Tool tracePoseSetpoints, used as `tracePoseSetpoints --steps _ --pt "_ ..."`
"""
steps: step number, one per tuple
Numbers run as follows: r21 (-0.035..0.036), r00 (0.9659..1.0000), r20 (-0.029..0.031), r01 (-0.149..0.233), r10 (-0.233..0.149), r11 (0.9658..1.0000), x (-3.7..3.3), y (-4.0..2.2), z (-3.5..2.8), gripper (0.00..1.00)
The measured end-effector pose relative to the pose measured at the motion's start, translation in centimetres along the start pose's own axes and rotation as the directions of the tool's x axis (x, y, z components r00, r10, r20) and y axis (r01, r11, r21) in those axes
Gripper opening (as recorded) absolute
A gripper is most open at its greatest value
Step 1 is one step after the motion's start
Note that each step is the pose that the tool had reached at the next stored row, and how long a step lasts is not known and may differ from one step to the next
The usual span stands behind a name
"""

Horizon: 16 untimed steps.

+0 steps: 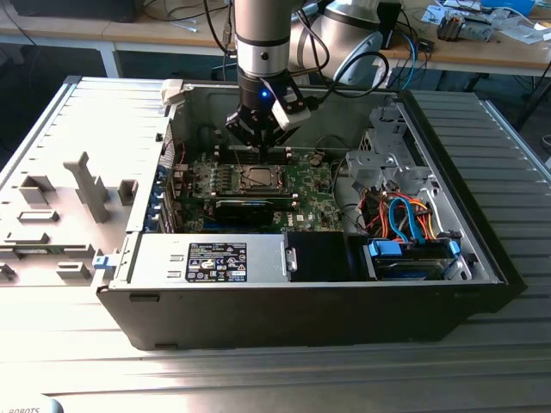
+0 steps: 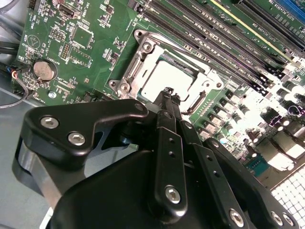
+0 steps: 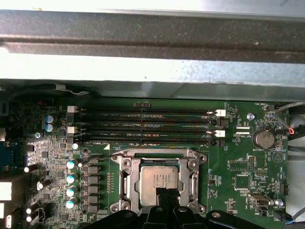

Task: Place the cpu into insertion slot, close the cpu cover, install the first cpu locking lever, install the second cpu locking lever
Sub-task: 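Install the first cpu locking lever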

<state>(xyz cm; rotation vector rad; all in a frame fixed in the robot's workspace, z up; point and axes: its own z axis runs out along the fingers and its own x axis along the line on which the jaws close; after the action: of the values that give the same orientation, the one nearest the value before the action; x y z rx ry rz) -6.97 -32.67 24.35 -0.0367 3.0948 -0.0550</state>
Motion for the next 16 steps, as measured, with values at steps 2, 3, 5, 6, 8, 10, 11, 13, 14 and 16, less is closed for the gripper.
tracePoseSetpoints --steps 2,3,5,6,8,10,11,13,14,16 --pt "-0.0001 1.0 0.0001 0.001 -0.001 1.0 0.0 0.0 0.0 0.11" --pt "0.0 1.0 0.0 0.001 -0.001 1.0 0.0 0.0 0.0 0.11" --pt "-0.0002 1.0 0.0001 0.003 -0.003 1.0 0.0 0.0 0.0 0.11" --pt "-0.0002 1.0 0.0001 0.004 -0.004 1.0 0.0 0.0 0.0 0.11" --pt "-0.0004 1.0 0.0003 0.008 -0.008 1.0 0.0 0.0 0.0 0.11" --pt "-0.0005 1.0 0.0004 0.01 -0.01 1.0 0.0 0.0 0.0 0.11" --pt "-0.0003 1.0 0.0005 0.01 -0.01 1.0 0.0 0.0 0.0 0.11" --pt "-0.0001 1.0 0.0004 0.01 -0.01 1.0 0.0 0.0 0.0 0.11" --pt "-0.0001 1.0 0.0003 0.01 -0.01 1.0 0.0 0.0 0.0 0.11" --pt "0.0 1.0 0.0003 0.01 -0.01 1.0 0.0 0.0 0.0 0.11"
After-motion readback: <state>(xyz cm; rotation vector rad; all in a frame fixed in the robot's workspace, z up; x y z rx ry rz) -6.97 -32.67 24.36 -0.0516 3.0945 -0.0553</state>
